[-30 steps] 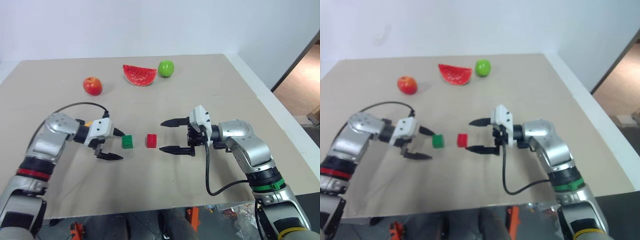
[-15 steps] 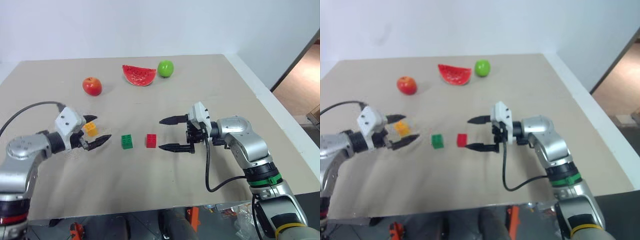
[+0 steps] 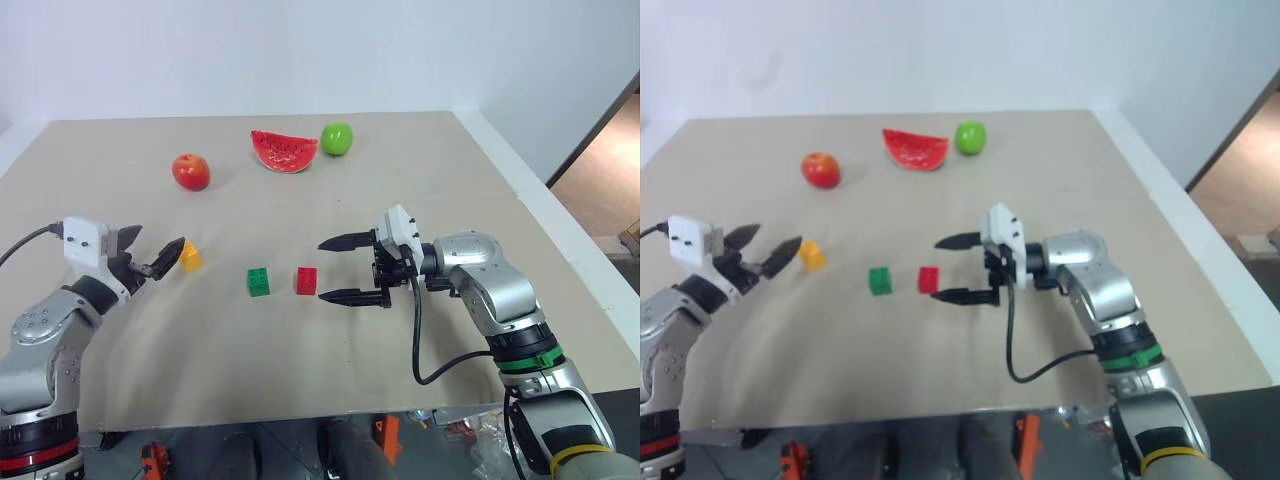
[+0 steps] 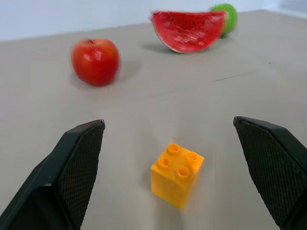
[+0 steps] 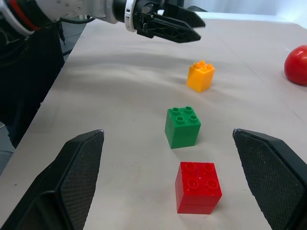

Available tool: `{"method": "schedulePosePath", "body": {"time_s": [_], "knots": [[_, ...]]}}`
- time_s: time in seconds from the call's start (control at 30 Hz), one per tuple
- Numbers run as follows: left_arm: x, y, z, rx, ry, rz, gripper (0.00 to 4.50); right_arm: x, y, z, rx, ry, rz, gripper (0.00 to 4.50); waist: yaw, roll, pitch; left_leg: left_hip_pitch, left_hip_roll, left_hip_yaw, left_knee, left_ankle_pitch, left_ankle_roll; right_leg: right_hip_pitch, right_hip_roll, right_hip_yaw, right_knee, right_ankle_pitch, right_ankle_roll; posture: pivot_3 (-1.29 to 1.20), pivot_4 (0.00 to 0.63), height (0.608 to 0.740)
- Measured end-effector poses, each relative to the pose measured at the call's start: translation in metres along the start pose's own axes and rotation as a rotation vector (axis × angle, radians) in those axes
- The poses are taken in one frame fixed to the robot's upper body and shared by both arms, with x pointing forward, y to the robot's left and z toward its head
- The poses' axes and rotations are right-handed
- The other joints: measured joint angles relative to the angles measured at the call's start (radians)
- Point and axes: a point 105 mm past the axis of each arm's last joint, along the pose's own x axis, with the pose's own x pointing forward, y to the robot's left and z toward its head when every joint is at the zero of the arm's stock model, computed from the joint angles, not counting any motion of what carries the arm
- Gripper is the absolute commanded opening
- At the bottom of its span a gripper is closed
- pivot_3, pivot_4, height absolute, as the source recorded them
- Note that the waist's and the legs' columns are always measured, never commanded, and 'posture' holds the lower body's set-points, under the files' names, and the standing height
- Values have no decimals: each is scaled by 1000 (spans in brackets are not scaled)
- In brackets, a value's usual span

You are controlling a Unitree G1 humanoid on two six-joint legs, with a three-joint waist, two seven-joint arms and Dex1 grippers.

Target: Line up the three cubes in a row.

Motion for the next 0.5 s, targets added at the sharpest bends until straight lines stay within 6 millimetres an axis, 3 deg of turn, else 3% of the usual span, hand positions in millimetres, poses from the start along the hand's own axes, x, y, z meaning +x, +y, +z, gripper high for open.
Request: {"method": "schedulePosePath", "body": {"time_s": [0.5], "knots": [[26, 6, -27, -3, 167, -223, 4464, -3, -1, 0, 9, 12, -5, 4500, 3, 0, 0, -1, 0, 0, 0, 0, 0, 0, 0, -1, 0, 0, 0, 0, 150, 740]]}}
